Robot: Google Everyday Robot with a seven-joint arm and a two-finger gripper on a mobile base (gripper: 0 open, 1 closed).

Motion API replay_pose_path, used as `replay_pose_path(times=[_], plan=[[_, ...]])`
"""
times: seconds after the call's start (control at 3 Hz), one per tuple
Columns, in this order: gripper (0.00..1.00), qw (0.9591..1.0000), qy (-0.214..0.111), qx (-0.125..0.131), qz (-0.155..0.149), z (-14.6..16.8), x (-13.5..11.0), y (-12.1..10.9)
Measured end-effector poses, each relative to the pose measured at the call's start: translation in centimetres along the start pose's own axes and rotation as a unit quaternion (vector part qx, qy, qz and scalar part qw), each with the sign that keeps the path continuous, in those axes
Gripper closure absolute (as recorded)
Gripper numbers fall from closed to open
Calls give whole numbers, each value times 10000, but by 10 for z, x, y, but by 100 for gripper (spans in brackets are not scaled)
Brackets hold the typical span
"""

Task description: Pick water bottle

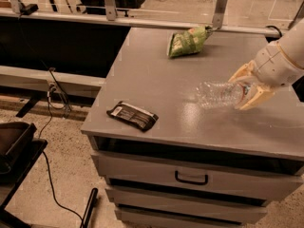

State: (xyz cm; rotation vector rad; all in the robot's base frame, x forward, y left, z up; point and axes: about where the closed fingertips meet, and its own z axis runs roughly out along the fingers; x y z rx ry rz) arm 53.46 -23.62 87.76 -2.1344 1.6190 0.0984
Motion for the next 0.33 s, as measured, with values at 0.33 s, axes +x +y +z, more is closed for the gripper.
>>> replay_pose_path(times=[0.33], plan=[[100, 10000, 9, -9, -1, 1, 0, 0]])
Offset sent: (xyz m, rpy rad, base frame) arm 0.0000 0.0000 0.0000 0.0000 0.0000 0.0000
